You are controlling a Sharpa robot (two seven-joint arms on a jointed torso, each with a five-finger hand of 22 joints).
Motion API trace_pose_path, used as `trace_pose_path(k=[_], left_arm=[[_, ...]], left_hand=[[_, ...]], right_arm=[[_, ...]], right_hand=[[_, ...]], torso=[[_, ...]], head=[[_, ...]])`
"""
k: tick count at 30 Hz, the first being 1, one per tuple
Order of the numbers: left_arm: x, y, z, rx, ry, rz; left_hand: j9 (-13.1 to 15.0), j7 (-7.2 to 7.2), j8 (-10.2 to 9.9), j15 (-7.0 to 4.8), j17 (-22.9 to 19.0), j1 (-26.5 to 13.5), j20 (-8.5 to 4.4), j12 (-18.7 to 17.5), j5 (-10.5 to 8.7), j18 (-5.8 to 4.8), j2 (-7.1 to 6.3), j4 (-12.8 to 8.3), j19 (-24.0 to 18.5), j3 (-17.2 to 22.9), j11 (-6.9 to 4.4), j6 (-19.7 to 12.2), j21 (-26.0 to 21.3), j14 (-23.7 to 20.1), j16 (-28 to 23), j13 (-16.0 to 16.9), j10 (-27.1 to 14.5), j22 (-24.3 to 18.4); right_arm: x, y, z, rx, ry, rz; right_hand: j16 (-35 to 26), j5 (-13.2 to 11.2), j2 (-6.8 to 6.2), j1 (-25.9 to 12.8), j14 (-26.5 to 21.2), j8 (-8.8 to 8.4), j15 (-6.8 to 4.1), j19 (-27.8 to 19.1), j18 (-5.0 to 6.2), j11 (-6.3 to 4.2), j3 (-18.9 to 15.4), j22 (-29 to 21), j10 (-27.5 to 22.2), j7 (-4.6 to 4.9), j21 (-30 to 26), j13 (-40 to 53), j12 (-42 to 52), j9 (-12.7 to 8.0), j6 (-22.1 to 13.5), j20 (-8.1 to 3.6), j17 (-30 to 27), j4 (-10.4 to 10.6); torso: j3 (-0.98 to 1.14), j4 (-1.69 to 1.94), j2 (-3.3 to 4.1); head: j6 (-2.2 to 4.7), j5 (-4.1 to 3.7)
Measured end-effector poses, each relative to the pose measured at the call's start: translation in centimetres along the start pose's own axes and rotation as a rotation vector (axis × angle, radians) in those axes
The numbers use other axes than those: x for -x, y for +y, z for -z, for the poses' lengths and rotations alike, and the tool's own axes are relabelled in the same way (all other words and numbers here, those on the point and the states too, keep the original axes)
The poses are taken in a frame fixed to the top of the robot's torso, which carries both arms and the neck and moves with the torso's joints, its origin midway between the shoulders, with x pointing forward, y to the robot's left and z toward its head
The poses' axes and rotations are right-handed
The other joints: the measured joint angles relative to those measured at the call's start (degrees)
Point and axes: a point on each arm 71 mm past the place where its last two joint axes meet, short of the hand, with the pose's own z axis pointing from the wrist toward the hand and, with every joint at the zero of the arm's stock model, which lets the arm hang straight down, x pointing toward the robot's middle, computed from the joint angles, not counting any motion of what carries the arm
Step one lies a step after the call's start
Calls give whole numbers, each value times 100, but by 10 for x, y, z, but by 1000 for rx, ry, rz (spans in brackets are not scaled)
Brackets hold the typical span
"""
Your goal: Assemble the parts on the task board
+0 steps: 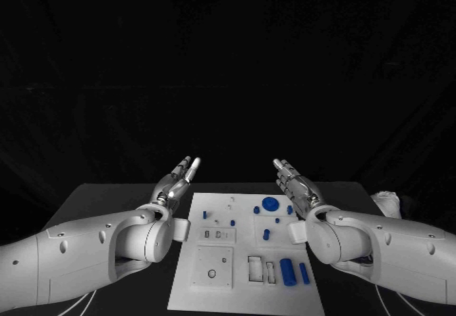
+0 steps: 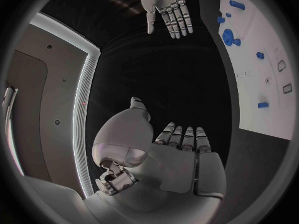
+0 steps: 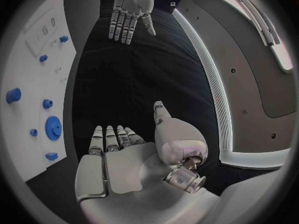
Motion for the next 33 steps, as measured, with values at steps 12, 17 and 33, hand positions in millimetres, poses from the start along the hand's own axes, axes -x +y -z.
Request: trace_pose_path(k=[12, 17, 33], left_arm=[[-1, 0, -2, 15, 78, 76], [-4, -1, -2, 13, 134, 111], [11, -12, 13, -38, 179, 141]], left_hand=[[7, -216, 0, 0, 1, 118, 1, 0, -3, 205, -185, 15, 0, 241, -218, 68, 0, 0, 0, 0, 1, -5], [37, -71, 47, 0, 1, 243, 1, 0, 42, 205, -72, 1, 0, 404, -121, 234, 0, 0, 0, 0, -4, -5], [95, 370, 134, 1, 2, 1194, 961, 0, 1262, 380, 180, -1, 71, 463, 338, 1001, 8, 0, 0, 39, 207, 31]], right_arm=[[8, -2, 4, -59, 154, -86], [12, -4, 5, -75, 208, -107], [12, 40, -11, 78, 330, 304]], right_hand=[[0, -56, -8, 65, -1, 0, 544, 2, 88, 465, -245, -2, 11, -52, 0, 2, 0, 14, 59, 990, -3, -276], [35, -24, 23, 163, 45, 137, 868, 154, 87, 635, -358, 79, 13, -10, 132, 3, 0, 102, 373, 1271, 14, -388], [4020, 1694, -115, 3554, 6116, 1979, 373, 6128, 83, 963, 435, 1948, 2986, 606, 3866, 974, 2819, 964, 3571, 741, 1894, -697]], torso=[[-2, 0, 19], [-2, -1, 43], [-3, -4, 171]], head=[[-130, -3], [-287, -9], [-841, -40]])
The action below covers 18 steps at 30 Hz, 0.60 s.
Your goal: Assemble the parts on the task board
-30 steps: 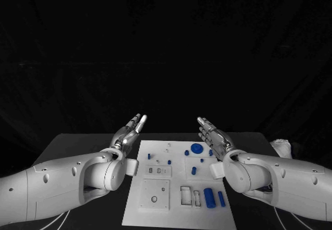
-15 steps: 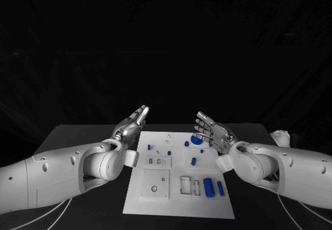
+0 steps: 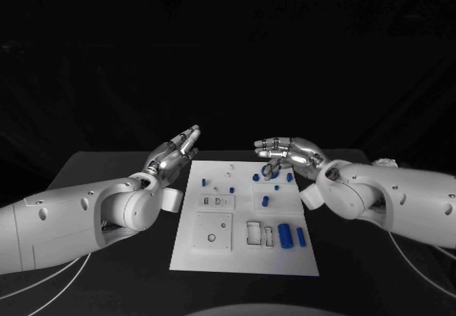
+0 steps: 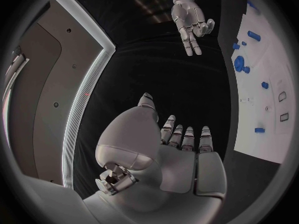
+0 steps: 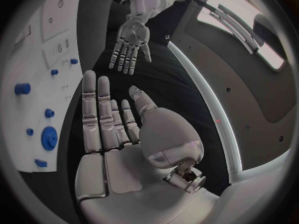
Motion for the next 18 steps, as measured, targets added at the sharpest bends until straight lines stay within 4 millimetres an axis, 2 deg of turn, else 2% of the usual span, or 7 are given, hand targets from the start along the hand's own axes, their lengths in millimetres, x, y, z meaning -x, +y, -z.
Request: trace_pose_path(k=[2, 5, 8, 10, 12, 14, 18], left_arm=[[1, -4, 4, -9, 3, 1], [0, -10, 8, -19, 10, 3], [-2, -18, 11, -31, 21, 6], [-5, -24, 12, -41, 32, 6], [-8, -30, 12, -51, 42, 5], [-11, -36, 13, -63, 54, 2], [-13, -46, 15, -82, 65, -6]], left_hand=[[0, 35, 0, 36, 0, 73, 79, 0, 95, 0, -1, 0, -1, 0, 30, 35, 16, -6, 0, 0, 30, 0], [7, 52, 0, 62, 0, 185, 138, 0, 245, 1, -5, 0, 1, 0, 65, 94, 16, 0, 0, 6, 35, 1], [13, 93, 0, 108, 0, 290, 196, 0, 371, 0, -6, 0, 17, 0, 101, 155, 16, -4, 0, 6, 61, 7], [13, 114, 0, 171, 0, 393, 235, 9, 486, 0, -13, 0, 27, 0, 115, 184, 39, -5, 0, 8, 74, 16], [17, 110, 0, 180, 1, 422, 251, 26, 554, 1, -32, 0, 32, 0, 122, 213, 54, -5, 0, 12, 82, 17], [19, 121, 0, 228, 1, 456, 277, 26, 581, 1, -6, 0, 58, 0, 122, 248, 54, -2, 0, 12, 82, 24], [27, 148, 22, 308, 1, 479, 332, 26, 612, 0, -28, 0, 72, 0, 153, 333, 82, 22, 0, 18, 112, 35]], right_arm=[[3, 15, -6, 34, 18, 130], [8, 34, -13, 79, 35, 308], [10, 52, -20, 120, 49, 503], [9, 60, -23, 135, 62, 623], [8, 63, -24, 135, 72, 711], [8, 64, -25, 127, 82, 803], [6, 68, -27, 111, 99, 962]], right_hand=[[429, 556, -68, 216, 359, 127, -144, 323, -1, -59, 309, 616, 510, 31, 679, -59, 70, 39, 399, -140, 185, -20], [1305, 850, -415, 249, 568, 21, -300, 879, -282, -90, 1209, 3005, 1132, 25, 2685, -434, -323, 35, 839, -268, 639, 34], [2031, 380, -670, 48, 729, -40, -285, 1079, -327, -135, 1734, 4229, 1421, -61, 3612, -590, -594, 87, 1046, -297, 1291, 216], [2425, -262, -857, -139, 953, -107, -271, 1284, -449, -142, 1657, 4696, 1500, -148, 3908, -588, -609, 103, 1029, -274, 1798, 440], [2689, -609, -1038, -321, 1092, -197, -256, 1422, -449, -141, 1501, 4986, 1500, -211, 4083, -574, -632, 103, 968, -257, 2148, 632], [2874, -673, -1119, -401, 1187, -254, -257, 1532, -481, -141, 1422, 5194, 1500, -229, 4201, -549, -644, 115, 987, -247, 2406, 742], [3332, -180, -1316, -230, 1466, -337, -309, 1807, -584, -184, 1440, 5528, 1543, -306, 4469, -418, -549, 175, 1064, -270, 3117, 778]], torso=[[-1, 4, 43], [-3, 18, 119], [-13, 45, 216], [-25, 67, 283], [-39, 91, 356], [-52, 113, 417], [-85, 155, 554]], head=[[-59, -36], [-121, -111], [-152, -195], [-157, -236], [-152, -266], [-140, -281], [-114, -307]])
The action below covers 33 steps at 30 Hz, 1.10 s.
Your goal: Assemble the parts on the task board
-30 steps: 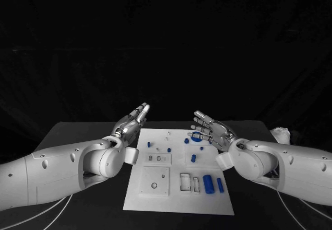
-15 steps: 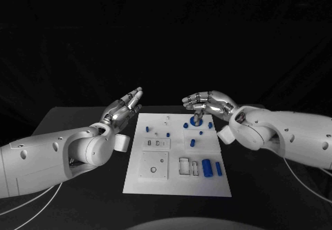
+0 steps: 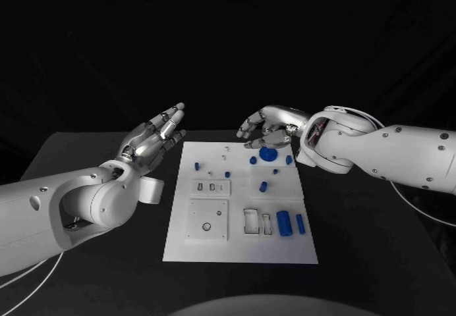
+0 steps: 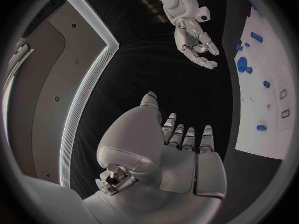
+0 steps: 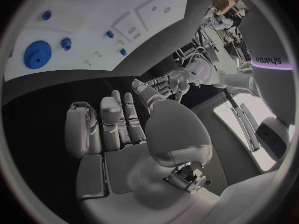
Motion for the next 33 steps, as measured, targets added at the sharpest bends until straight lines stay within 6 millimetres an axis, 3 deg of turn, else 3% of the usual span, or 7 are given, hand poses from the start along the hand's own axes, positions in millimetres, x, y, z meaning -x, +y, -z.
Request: trace_pose_path(k=[7, 10, 15, 19, 22, 24, 33], left_arm=[[-2, -14, 1, -26, 14, -11], [-1, -18, 2, -34, 13, -16], [0, -22, 3, -44, 11, -23], [1, -24, 4, -47, 10, -26], [1, -24, 4, -48, 10, -28], [1, -24, 4, -49, 10, -29], [1, -24, 3, -47, 11, -30]], left_hand=[[5, 57, 0, -4, 0, 46, 41, 0, 54, 0, -2, 0, 1, 0, 64, 56, 0, -4, 0, 0, 21, 6], [5, 58, 0, -97, 0, 60, 41, 0, 81, 0, -15, 0, 1, 0, 82, 57, 0, -31, 0, 0, 22, 6], [5, 78, 0, -105, 0, 82, 40, 0, 81, 1, 7, 0, 1, 0, 82, 76, 0, -21, 0, -1, 22, -1], [10, 76, 21, -105, 0, 82, 40, 0, 123, 0, 7, 0, 1, 0, 91, 116, 0, -22, 0, 0, 31, -1], [12, 98, 20, -105, 1, 82, 40, 0, 148, 0, 7, 0, 1, 0, 101, 139, 0, -22, 0, 4, 42, -1], [17, 86, 21, -105, 1, 107, 40, 0, 164, 0, 32, 0, 1, 0, 101, 170, 0, -22, 0, 4, 42, -1], [17, 129, 43, -105, -3, 105, 40, 0, 203, 0, 30, 0, 1, 0, 162, 211, 0, -22, 0, 8, 62, -1]], right_arm=[[1, 0, -1, -36, 44, 201], [1, -1, -1, -53, 54, 263], [0, -2, -4, -73, 63, 331], [1, -4, -9, -86, 65, 366], [0, -8, -13, -98, 70, 384], [-2, -11, -15, -107, 75, 394], [-10, -21, -21, -131, 102, 424]], right_hand=[[838, 573, -262, 111, 620, -161, -48, 425, -133, -70, 245, 12, 70, -31, 331, 465, 400, 155, 94, -62, 1654, -17], [1091, 471, -366, 7, 792, -270, -3, 443, -133, -28, 255, 12, -1, -31, 395, 763, 650, 222, 92, -61, 2183, 23], [1101, 220, -502, -71, 726, -382, 19, 463, -134, -23, 121, 11, -504, -42, 372, 1726, 1524, 447, 24, -41, 2120, 215], [1101, 985, -501, 83, 705, -381, -2, 458, -133, -30, 343, 11, -731, -36, 372, 2006, 1637, 661, 145, -36, 2076, 190], [1062, 1300, -503, 128, 653, -381, -9, 428, -133, -35, 497, 11, -770, -36, 345, 2040, 1585, 780, 145, -6, 2003, 162], [1057, 1315, -503, 128, 644, -381, -1, 428, -133, -28, 561, 11, -813, -24, 317, 2029, 1478, 837, 133, -6, 1957, 174], [1012, 693, -564, 67, 604, -502, -1, 375, -132, -28, 634, 10, -813, 169, 293, 1948, 1188, 904, 164, 3, 1855, 284]], torso=[[-27, 54, 171], [-31, 77, 233], [-22, 104, 306], [-10, 110, 336], [-4, 108, 343], [-1, 107, 343], [4, 107, 326]], head=[[40, -35], [49, -58], [52, -68], [49, -74], [40, -80], [36, -84], [5, -101]])
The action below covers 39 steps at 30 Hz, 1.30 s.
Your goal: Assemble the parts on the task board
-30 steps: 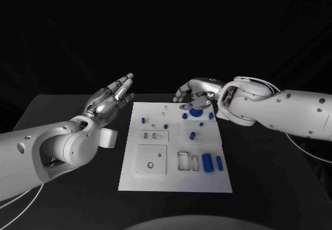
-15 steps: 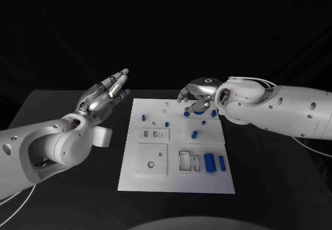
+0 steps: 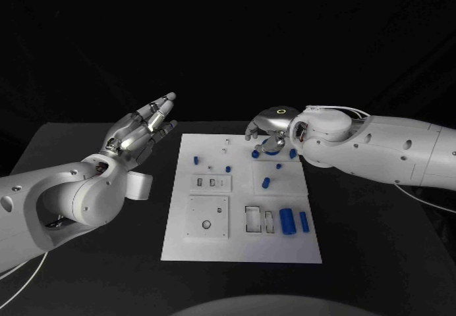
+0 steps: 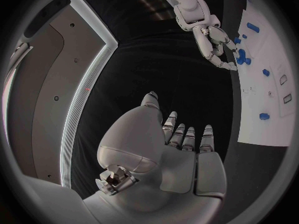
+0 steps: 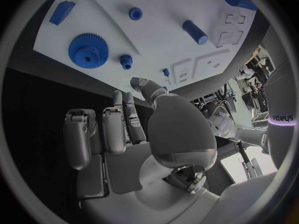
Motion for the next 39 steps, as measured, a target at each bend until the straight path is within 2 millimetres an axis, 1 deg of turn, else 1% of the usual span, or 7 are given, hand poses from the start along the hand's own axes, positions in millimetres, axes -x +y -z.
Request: trace_pose_path(k=[4, 8, 15, 21, 25, 30, 39], left_arm=[[0, 0, 0, 1, 0, 0], [1, 0, 0, 3, -1, -1], [2, 1, -1, 6, -5, -4], [3, 1, -2, 9, -5, -5], [3, 2, -2, 10, -5, -6], [3, 2, -2, 13, -4, -5], [3, 2, -2, 16, -4, -6]], left_hand=[[5, 11, 0, 0, 0, 33, 23, 0, 23, 0, 14, 0, -7, 0, 0, 11, 0, 0, 0, 0, 0, 0], [5, 20, 0, 0, 0, 45, 42, 0, 23, 0, 0, 0, -1, 0, 0, 20, 0, 0, 0, 0, -1, 0], [5, 20, 0, 1, 0, 45, 42, 0, 23, 0, 0, 0, -1, 0, 42, 20, 0, 0, 0, -1, -1, 0], [4, 40, 0, 22, 1, 45, 42, 0, 23, 0, 0, 0, -1, 0, 42, 40, 0, 21, 0, -1, -1, 0], [4, 40, 0, 43, 1, 45, 62, 0, 48, 0, 0, 0, 19, 0, 42, 40, 0, 0, 0, -1, -1, 0], [7, 65, 22, 43, 1, 67, 83, 0, 48, 0, 22, 0, -2, 0, 63, 64, 0, 0, 0, -1, 19, 5], [9, 92, 22, 63, 2, 68, 82, 0, 71, 0, 22, 0, -2, 0, 83, 91, 0, 21, 0, 4, 39, 5]], right_arm=[[-4, -3, -1, -7, 13, 7], [-6, -3, 0, -7, 21, 11], [-8, -3, 1, -4, 32, 11], [-10, -3, 2, -3, 45, 10], [-13, -2, 1, -2, 57, 9], [-18, -1, 0, -2, 68, 7], [-25, 1, -3, -3, 78, 7]], right_hand=[[0, -114, -68, -68, -21, -71, -21, -20, 1, -35, -36, 0, 35, 99, -33, -5, -65, -6, 62, -20, -7, 93], [-22, -226, -118, -124, -21, -145, -21, -20, 1, -72, -98, 0, 72, 129, -33, -12, -103, -30, 93, -20, -25, 172], [-22, -361, -148, -230, -23, -203, -23, -41, 1, -52, -164, -1, 94, 149, -37, -12, -156, -43, 113, -41, -47, 267], [-78, -710, -148, -230, -62, -322, -63, -82, 1, -54, -232, -1, 92, 178, -100, -11, -270, -63, 85, -41, -127, 335], [-91, -365, -71, -144, -93, -322, -31, -123, 2, -73, -197, -2, 73, 95, -123, -11, -362, -29, 167, -41, -179, 300], [-132, 127, -83, -7, -153, -365, -9, -154, 2, -42, -92, -2, 104, 29, -152, -30, -463, 21, 208, -10, -244, 242], [-155, 163, -60, 16, -177, -366, 7, -195, 3, -42, -65, -2, 103, -21, -198, -31, -485, 46, 200, -10, -340, 215]], torso=[[2, 1, -7], [2, -2, -15], [5, -8, -26], [9, -15, -35], [12, -19, -39], [15, -23, -42], [20, -27, -48]], head=[[-16, 13], [-32, 25], [-56, 31], [-76, 53], [-94, 97], [-110, 142], [-152, 187]])
